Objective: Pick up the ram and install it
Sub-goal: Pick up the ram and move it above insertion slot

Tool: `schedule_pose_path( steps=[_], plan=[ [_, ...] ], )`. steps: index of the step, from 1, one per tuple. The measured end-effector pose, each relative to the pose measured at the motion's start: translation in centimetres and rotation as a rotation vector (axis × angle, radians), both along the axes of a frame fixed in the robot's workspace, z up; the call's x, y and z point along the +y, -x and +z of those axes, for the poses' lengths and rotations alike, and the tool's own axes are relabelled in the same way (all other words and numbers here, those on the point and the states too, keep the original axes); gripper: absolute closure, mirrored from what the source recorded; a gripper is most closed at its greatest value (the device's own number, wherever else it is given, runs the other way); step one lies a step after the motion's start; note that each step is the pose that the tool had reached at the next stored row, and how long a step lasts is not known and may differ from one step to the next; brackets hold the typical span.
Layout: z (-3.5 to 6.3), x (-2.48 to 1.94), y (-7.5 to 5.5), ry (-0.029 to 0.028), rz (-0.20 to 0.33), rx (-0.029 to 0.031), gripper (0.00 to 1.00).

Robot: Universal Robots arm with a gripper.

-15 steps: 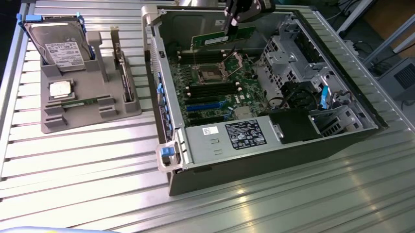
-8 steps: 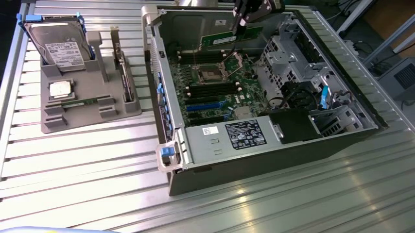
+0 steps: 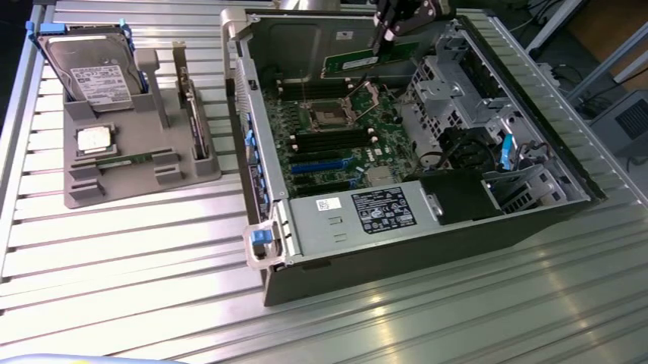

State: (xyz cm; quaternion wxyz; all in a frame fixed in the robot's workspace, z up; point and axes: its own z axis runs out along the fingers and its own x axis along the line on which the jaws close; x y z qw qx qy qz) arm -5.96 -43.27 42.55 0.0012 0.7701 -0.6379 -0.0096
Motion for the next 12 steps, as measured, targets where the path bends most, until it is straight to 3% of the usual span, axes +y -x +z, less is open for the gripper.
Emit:
schedule_pose_path(
  steps=[12],
  plan=[
    [0.0,0.0,-2.6,0.0029,0.0,0.0,0.87]
  ],
)
